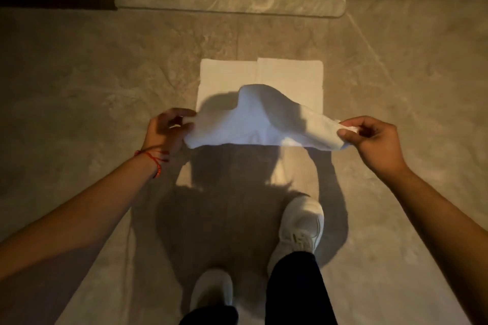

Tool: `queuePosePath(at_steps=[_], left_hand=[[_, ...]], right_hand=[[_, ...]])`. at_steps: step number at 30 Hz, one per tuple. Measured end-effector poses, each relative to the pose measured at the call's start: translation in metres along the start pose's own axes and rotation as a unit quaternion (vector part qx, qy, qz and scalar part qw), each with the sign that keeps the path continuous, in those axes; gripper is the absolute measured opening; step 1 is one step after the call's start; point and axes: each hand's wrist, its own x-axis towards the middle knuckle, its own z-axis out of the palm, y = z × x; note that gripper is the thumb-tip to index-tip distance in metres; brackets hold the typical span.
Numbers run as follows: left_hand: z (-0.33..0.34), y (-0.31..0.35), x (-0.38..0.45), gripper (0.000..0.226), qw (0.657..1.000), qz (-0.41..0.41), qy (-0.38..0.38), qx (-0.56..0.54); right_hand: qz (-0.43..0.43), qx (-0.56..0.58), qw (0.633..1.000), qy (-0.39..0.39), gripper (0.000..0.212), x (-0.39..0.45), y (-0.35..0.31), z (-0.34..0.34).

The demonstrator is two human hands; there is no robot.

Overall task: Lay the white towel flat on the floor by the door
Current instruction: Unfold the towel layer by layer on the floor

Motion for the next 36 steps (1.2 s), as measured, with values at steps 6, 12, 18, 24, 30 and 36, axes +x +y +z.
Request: queuePosePath(at_steps=[6,12,18,24,30,36], left_hand=[[0.0,-0.043,-0.069,0.022,0.998,0.003,-0.008,0.062],[0.015,-0.1,-0.116,0.025,0.996,-0.016,-0.007,0.083],[0.035,-0.177,-0.131,0.024,0.994,-0.022,0.011,0.11],[0.039,-0.212,-0.138,0.03,0.991,-0.034,-0.001,0.127],[0.032,-0.205,-0.153,0.024,0.994,-0.079,0.01,0.081],[0.02,-0.151,-0.181,0.021,0.984,-0.091,0.008,0.151]], right_hand=[[0.051,-0.033,0.998,0.0,0.017,-0.089,0.057,0.017],[0.077,-0.101,0.992,-0.009,0.01,-0.143,0.12,0.043],[0.098,-0.12,0.988,0.002,0.009,-0.158,0.172,0.055],[0.136,-0.152,0.979,0.017,0.011,-0.162,0.201,0.058],[0.157,-0.149,0.976,0.003,0.014,-0.178,0.195,0.062],[0.135,-0.185,0.973,-0.001,0.013,-0.19,0.145,0.046]])
